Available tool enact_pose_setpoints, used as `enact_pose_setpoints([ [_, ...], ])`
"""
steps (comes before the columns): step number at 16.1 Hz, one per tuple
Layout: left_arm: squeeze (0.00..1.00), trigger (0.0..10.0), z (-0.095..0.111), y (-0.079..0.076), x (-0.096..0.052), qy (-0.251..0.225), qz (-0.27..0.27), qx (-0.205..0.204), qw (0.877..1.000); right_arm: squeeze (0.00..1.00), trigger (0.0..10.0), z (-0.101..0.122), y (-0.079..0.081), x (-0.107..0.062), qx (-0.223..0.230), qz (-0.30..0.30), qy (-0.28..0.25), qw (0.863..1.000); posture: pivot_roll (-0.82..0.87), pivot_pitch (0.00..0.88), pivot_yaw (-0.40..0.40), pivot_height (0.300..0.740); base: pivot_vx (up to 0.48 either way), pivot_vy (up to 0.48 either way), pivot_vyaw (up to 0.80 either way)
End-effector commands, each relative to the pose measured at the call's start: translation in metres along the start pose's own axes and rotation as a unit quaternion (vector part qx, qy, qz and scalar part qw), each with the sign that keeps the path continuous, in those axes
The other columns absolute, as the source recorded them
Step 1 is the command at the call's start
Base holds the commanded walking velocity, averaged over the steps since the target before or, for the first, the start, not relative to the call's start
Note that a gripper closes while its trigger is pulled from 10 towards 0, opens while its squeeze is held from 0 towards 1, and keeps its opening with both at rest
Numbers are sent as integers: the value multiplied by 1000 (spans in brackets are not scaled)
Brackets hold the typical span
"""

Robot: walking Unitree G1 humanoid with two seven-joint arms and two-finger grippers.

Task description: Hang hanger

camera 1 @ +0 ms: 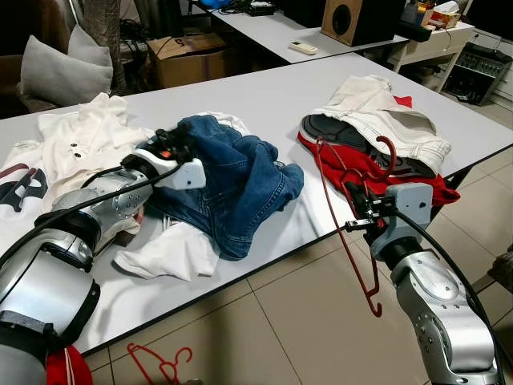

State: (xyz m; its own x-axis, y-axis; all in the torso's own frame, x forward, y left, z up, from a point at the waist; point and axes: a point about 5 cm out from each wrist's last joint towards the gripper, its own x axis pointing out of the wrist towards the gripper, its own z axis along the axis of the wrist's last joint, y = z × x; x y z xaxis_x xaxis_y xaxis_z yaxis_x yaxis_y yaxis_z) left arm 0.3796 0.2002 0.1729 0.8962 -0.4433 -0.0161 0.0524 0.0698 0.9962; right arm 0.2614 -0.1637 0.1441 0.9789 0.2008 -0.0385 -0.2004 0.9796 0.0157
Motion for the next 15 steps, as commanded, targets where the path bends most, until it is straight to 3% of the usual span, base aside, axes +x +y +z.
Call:
enact_pose_setpoints([
  [1,0,0,-1,-3,-1,4,-22,-2,1000,0,10000,2,-4,1,-6,-3,-5,1000,-186,0,-4,740,0,0,0],
  [6,0,0,-14,-15,-4,72,-80,-21,994,0,10000,1,-4,0,-6,-4,-5,1000,-189,0,1,740,0,0,0],
  [9,0,0,-19,-12,-5,94,-101,-43,990,0,10000,2,-3,-2,-15,19,-6,1000,-183,0,2,740,0,0,0],
  [11,0,0,-21,-4,-2,110,-104,-133,980,0,10000,9,5,-10,-15,101,-10,995,-180,0,7,740,0,0,0],
  [12,0,0,-19,17,6,99,-78,-267,956,0,10000,21,10,-23,-12,191,-20,981,-180,0,16,740,0,0,0],
  [13,0,0,-17,23,9,91,-72,-293,949,0,10000,24,10,-27,-8,210,-23,977,-180,0,16,740,0,0,0],
  [15,0,0,-11,56,18,41,-53,-390,918,0,10000,46,8,-43,16,284,-51,957,-178,0,30,740,0,0,0],
])
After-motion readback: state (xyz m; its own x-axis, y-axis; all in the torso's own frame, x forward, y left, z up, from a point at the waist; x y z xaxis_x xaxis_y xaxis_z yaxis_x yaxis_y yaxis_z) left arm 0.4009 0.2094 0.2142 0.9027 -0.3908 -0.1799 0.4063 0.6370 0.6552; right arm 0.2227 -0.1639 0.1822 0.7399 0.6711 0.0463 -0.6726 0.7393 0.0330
